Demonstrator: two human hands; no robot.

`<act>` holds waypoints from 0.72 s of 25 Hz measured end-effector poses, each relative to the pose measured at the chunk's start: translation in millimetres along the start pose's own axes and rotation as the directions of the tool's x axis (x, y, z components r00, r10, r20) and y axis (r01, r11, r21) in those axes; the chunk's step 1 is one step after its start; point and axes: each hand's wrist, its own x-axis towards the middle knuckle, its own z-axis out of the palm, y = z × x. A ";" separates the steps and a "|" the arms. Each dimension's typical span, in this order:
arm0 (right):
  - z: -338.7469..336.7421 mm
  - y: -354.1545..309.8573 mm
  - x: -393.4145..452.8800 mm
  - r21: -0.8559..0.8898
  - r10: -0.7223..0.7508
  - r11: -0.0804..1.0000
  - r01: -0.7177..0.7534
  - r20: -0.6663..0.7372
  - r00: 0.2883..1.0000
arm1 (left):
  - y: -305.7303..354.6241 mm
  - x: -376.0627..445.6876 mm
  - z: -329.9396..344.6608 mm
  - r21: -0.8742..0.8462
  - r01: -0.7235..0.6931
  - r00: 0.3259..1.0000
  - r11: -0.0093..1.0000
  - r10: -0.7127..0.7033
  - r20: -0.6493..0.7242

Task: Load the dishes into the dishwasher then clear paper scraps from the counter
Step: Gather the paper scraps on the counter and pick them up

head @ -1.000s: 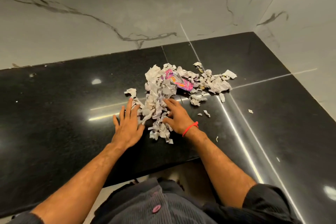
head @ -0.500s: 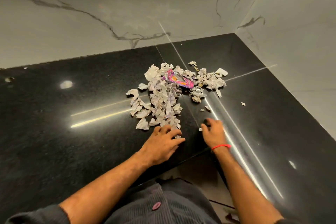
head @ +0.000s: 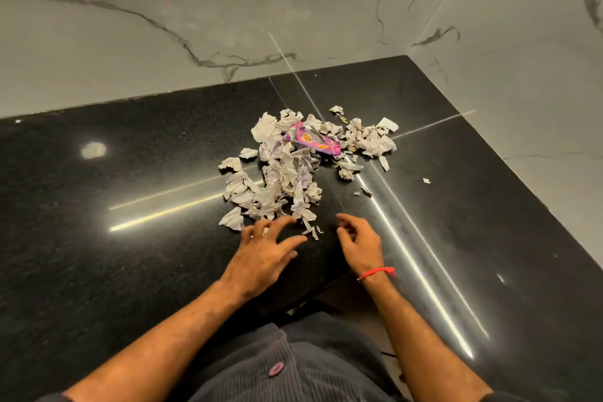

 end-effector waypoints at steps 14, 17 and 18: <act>-129.0 102.5 184.1 -0.166 -0.049 0.986 0.032 -0.102 0.994 | 13.4 60.8 3.8 0.293 0.129 0.988 0.947 -0.098 -0.118; -127.2 119.2 204.6 -0.356 -0.004 0.934 0.026 0.062 0.998 | 24.0 58.6 4.8 0.308 0.155 0.986 0.939 -0.126 -0.109; -117.5 114.2 204.6 -0.424 -0.038 0.902 0.080 0.105 0.994 | 26.7 60.3 5.8 0.320 0.165 0.985 0.933 -0.138 -0.104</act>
